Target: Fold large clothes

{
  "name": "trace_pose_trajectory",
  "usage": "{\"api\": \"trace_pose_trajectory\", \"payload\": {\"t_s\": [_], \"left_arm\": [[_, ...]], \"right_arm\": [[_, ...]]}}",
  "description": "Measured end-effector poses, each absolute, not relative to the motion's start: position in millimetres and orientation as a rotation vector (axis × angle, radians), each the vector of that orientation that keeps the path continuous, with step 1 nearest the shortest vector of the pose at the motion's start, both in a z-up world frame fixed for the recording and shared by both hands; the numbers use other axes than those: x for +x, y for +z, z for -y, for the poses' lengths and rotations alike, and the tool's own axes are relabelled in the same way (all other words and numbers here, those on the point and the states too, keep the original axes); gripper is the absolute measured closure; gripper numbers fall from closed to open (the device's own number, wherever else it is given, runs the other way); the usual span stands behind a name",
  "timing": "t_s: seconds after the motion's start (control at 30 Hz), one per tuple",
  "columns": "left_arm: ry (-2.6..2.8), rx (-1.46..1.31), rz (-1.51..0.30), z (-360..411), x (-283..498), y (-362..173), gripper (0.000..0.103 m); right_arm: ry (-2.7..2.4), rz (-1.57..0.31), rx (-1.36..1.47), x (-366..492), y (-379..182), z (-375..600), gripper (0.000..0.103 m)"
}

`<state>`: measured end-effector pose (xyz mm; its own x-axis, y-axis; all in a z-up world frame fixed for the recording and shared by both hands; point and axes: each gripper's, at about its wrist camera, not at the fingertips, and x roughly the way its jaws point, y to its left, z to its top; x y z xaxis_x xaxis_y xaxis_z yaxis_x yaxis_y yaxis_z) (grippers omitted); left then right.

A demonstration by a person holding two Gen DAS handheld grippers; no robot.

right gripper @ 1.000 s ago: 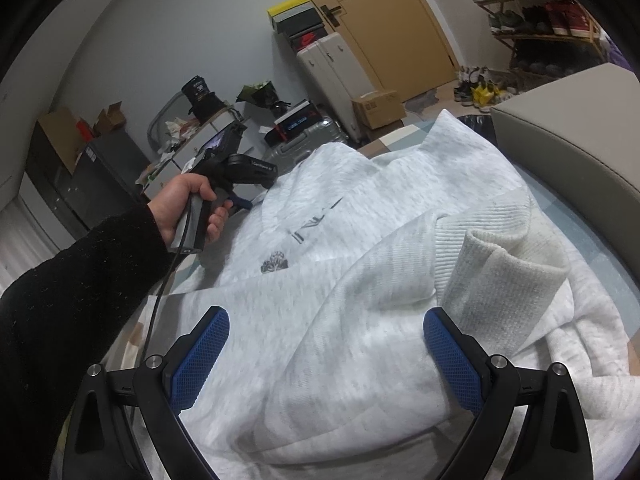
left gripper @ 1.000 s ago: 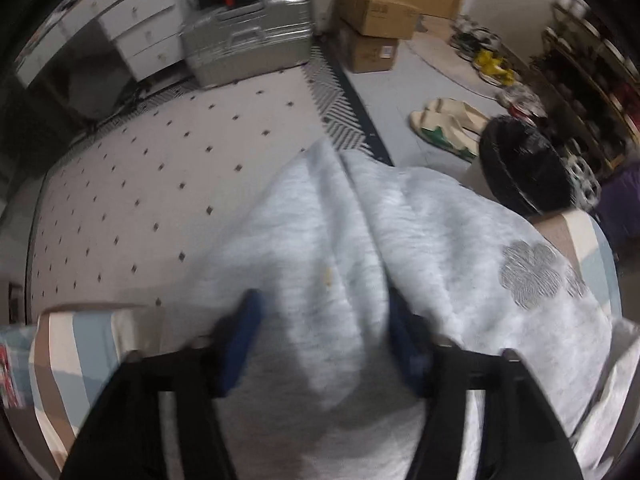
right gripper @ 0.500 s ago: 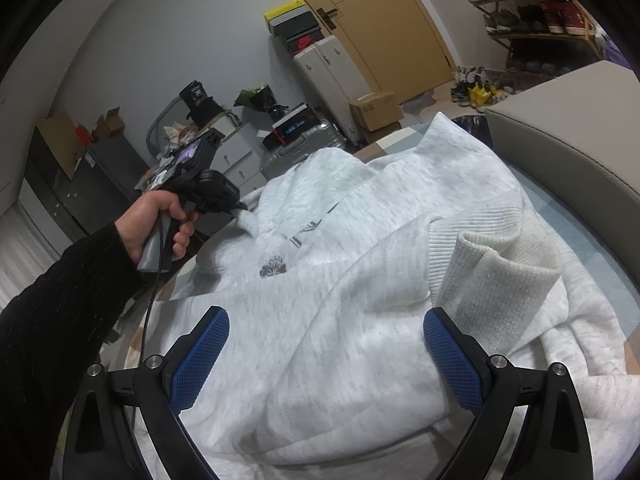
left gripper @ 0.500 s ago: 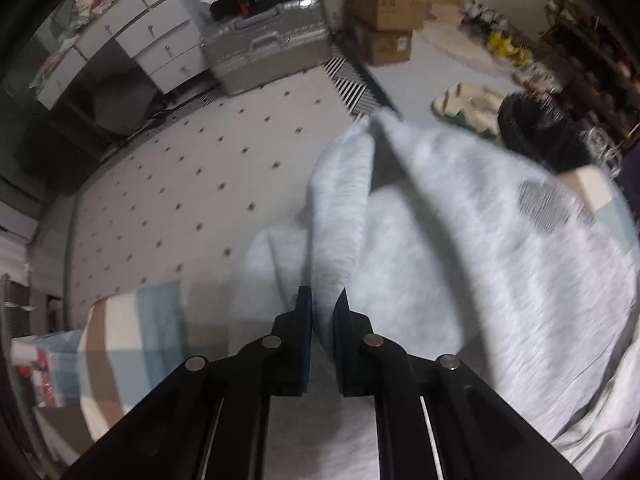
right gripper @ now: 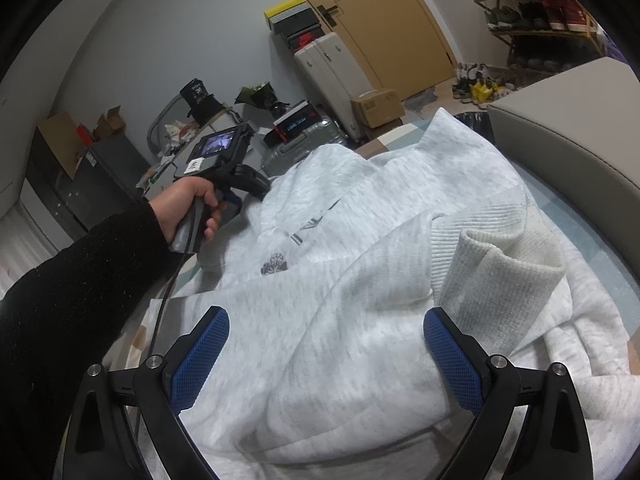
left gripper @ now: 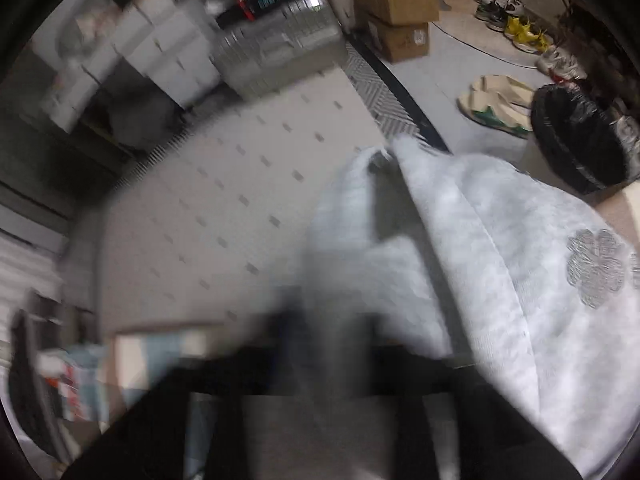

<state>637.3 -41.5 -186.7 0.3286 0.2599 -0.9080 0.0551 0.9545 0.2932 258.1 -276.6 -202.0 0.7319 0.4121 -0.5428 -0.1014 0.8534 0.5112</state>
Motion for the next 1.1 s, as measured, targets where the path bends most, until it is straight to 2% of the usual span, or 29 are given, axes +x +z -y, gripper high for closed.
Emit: {"api": "trace_pose_trajectory", "payload": {"t_s": [0.13, 0.2, 0.33, 0.43, 0.57, 0.73, 0.83, 0.9, 0.93, 0.97, 1.1], "left_arm": [[0.107, 0.304, -1.089, 50.6, 608.2, -146.4, 0.1], [0.068, 0.306, -0.972, 56.6, 577.4, -108.6, 0.1], [-0.064, 0.283, -0.783, 61.6, 488.0, -38.3, 0.1], [-0.192, 0.27, -0.724, 59.1, 406.7, -15.7, 0.1], [-0.305, 0.221, -0.745, 40.1, 328.4, -35.8, 0.099], [-0.333, 0.0, -0.849, -2.7, 290.2, -87.7, 0.096], [-0.32, -0.264, -0.836, -36.6, 275.6, -94.1, 0.082], [-0.317, -0.38, -0.763, -56.5, 267.0, -94.7, 0.058], [-0.319, -0.42, -0.717, -64.4, 263.1, -95.1, 0.035], [-0.328, -0.449, -0.68, -71.3, 262.7, -96.1, 0.027], [-0.395, -0.572, -0.583, -87.3, 259.8, -106.0, 0.027]], "right_arm": [[0.295, -0.699, 0.468, 257.6, -201.7, 275.7, 0.004], [0.297, -0.696, 0.47, 257.4, -201.4, 276.3, 0.004], [0.292, -0.682, 0.473, 256.6, -200.8, 278.7, 0.004], [0.292, -0.671, 0.477, 255.6, -200.4, 281.5, 0.004], [0.294, -0.644, 0.49, 253.7, -198.1, 286.7, 0.004], [0.314, -0.607, 0.495, 250.6, -196.0, 287.8, 0.004], [0.324, -0.606, 0.49, 253.3, -197.5, 284.5, 0.004], [0.321, -0.613, 0.472, 255.5, -199.0, 279.4, 0.004], [0.325, -0.615, 0.465, 256.5, -198.2, 277.0, 0.004], [0.322, -0.619, 0.455, 256.3, -193.6, 274.6, 0.004], [0.374, -0.599, 0.355, 255.5, -152.0, 252.4, 0.004]]}}
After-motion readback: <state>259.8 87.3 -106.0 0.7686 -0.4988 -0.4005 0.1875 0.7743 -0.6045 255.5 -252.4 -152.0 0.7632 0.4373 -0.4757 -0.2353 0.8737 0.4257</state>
